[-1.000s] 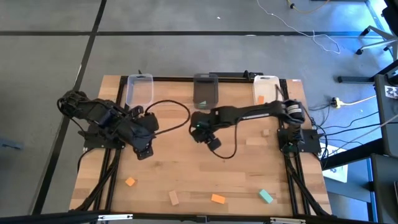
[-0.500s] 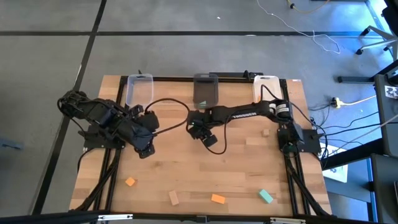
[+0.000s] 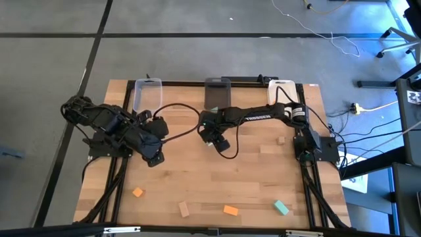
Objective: Sort & place blocks by color
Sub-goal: Put the top blue block into the black bin
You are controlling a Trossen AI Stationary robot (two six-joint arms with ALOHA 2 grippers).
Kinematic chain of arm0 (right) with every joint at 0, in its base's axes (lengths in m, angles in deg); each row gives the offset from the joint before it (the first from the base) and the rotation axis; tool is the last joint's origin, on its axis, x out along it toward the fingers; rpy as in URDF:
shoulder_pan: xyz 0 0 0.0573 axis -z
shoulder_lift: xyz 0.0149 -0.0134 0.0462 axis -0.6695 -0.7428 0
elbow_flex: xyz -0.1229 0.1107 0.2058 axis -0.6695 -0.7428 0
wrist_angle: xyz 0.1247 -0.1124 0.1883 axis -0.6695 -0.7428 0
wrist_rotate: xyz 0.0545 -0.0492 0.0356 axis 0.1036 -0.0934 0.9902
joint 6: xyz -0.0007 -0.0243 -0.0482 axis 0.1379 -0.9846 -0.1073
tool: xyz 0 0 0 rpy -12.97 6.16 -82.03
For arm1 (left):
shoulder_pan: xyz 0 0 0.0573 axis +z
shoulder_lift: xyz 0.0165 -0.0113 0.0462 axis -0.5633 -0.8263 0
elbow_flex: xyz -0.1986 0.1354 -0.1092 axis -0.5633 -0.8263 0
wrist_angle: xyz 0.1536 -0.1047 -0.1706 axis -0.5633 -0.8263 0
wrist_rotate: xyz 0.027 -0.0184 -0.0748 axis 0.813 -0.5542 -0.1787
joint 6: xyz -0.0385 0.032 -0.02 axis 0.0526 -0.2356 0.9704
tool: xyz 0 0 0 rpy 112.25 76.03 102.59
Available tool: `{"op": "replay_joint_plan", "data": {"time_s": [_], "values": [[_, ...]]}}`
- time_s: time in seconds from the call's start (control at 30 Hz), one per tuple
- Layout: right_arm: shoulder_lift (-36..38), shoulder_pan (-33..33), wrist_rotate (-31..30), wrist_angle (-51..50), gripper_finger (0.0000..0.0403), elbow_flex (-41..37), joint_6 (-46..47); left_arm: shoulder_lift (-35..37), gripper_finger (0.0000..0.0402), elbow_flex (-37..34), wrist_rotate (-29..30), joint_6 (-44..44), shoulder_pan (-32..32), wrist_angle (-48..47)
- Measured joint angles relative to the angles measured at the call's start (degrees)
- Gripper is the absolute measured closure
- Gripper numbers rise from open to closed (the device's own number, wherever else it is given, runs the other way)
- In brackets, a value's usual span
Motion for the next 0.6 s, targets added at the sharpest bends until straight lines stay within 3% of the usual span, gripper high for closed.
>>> {"op": "replay_joint_plan", "data": {"time_s": [0.6], "values": [[-0.5,0.1,4.1,-0.7,0.0230,0.0,0.0,0.0,0.0332,0.0,0.1,0.0,0.0,0.0]]}}
